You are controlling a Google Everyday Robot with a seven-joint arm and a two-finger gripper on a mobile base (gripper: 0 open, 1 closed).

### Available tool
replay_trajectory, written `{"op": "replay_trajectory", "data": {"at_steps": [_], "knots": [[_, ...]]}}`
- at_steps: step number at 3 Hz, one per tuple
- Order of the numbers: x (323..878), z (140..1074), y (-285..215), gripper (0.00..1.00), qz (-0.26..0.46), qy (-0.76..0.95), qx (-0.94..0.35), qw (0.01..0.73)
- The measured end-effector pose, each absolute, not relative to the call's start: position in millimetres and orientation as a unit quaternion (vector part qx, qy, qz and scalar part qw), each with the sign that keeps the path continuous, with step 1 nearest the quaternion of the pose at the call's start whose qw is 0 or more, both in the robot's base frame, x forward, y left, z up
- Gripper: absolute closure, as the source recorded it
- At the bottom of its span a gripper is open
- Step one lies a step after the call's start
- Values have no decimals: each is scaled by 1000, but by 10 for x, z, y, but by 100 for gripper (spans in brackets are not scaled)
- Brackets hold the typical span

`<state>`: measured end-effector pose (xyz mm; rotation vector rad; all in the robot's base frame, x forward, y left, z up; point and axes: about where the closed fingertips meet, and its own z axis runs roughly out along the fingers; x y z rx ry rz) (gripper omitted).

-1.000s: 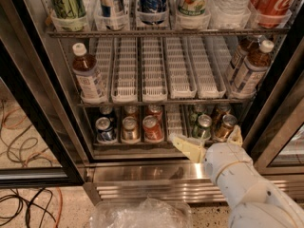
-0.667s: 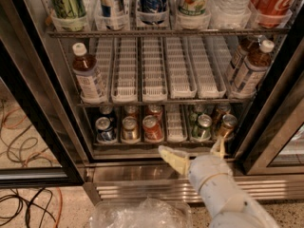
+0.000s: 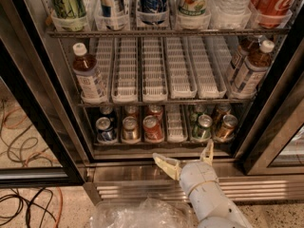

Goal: Pick blue plastic bottle from middle shelf of fridge

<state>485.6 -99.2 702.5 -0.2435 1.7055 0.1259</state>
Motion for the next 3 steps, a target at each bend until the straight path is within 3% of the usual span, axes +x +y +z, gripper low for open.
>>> {"op": "replay_trajectory", "data": {"at_steps": [2,3], "knots": [[4932,7100,-1028,0,68,739,-63,668],[5029,7304,-1307,0,55,711,-13,701]]}}
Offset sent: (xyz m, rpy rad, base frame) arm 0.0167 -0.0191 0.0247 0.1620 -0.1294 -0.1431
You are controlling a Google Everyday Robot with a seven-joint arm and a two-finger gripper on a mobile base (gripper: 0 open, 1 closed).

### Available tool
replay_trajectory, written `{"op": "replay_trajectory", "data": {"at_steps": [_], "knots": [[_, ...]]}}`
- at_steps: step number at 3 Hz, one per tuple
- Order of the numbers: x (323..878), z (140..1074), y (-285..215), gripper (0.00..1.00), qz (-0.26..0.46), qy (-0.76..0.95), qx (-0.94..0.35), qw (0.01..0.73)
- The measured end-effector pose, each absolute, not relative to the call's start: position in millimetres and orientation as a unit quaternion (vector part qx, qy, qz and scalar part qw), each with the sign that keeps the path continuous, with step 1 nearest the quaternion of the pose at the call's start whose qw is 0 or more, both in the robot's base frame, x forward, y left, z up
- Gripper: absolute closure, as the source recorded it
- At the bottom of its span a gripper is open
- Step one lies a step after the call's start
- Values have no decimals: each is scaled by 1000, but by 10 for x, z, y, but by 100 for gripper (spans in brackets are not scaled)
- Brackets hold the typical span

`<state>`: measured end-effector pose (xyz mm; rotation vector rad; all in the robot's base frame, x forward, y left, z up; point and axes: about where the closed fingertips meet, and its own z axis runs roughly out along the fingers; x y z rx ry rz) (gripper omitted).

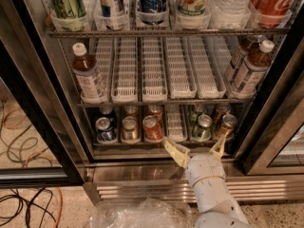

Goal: Pick blue plastic bottle from middle shelf of fridge

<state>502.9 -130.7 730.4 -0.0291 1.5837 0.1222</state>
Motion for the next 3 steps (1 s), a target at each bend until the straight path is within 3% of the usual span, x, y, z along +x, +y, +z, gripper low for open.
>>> {"op": "replay_trajectory", "data": {"at_steps": [3], "knots": [[4961,8178,-1727,0,-28,601,-11,799]]}}
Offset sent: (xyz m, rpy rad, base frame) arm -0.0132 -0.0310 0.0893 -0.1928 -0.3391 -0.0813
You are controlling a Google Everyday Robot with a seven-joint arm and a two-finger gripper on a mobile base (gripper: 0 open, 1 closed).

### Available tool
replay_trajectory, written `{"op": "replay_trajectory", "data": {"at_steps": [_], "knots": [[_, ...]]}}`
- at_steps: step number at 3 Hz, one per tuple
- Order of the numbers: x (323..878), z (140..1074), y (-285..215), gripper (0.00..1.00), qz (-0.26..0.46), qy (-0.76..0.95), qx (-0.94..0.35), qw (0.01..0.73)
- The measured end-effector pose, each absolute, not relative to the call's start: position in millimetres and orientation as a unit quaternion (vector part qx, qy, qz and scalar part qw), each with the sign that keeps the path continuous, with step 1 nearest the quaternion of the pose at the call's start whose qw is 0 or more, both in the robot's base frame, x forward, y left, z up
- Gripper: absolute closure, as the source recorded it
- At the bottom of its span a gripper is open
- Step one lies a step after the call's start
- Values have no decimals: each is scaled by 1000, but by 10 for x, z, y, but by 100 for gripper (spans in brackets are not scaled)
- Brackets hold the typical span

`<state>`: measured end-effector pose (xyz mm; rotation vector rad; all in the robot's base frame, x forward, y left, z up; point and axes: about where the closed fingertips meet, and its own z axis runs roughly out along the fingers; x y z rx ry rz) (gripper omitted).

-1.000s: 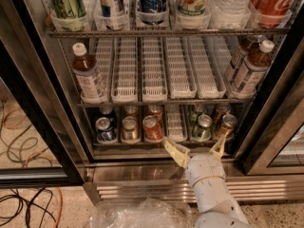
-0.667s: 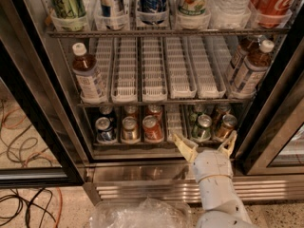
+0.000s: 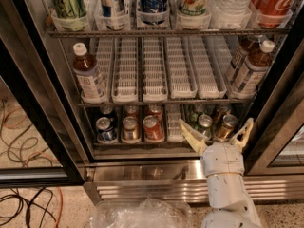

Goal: Pick blue plastic bottle from middle shelf of fridge

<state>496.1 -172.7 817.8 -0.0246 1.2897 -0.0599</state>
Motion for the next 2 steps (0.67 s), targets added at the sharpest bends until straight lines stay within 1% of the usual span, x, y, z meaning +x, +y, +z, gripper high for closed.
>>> {"op": "replay_trajectory", "data": {"at_steps": [1,2], "knots": [[4952,8381,-1839,0,-40,582,-1,812],[4952,8391,-1844,0,-40,581,-1,813]]}}
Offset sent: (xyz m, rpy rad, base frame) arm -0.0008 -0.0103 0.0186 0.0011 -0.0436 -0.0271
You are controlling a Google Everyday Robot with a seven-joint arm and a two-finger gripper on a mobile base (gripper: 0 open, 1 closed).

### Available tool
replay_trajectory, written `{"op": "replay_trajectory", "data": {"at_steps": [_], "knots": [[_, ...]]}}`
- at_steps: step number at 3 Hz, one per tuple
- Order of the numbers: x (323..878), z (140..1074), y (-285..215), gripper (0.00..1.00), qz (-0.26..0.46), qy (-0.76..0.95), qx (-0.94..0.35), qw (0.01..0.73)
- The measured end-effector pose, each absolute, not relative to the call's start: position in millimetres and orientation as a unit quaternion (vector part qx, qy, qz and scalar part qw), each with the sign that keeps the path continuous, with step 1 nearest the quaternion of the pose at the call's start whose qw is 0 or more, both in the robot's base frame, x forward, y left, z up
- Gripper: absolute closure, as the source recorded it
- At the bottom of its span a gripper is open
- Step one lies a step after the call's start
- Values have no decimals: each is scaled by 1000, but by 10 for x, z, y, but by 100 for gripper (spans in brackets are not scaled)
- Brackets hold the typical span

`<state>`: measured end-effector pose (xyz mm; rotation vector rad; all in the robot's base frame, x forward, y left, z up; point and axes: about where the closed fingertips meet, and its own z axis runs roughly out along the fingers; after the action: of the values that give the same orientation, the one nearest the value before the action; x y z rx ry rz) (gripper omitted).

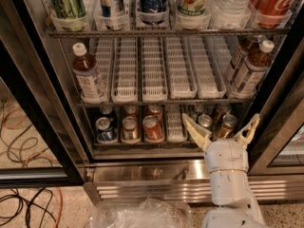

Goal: Pick blue plastic bottle from middle shelf of fridge

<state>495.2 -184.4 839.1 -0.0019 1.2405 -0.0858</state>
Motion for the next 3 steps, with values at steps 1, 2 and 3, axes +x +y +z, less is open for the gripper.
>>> {"op": "replay_trajectory", "data": {"at_steps": [1,2,3], "knots": [[4946,8371,-1849,0,-47,596,5,802],[4930,8372,-1953,0,-53,614,33,787],[4966,8457,-2099,0,-64,608,53,789]]}}
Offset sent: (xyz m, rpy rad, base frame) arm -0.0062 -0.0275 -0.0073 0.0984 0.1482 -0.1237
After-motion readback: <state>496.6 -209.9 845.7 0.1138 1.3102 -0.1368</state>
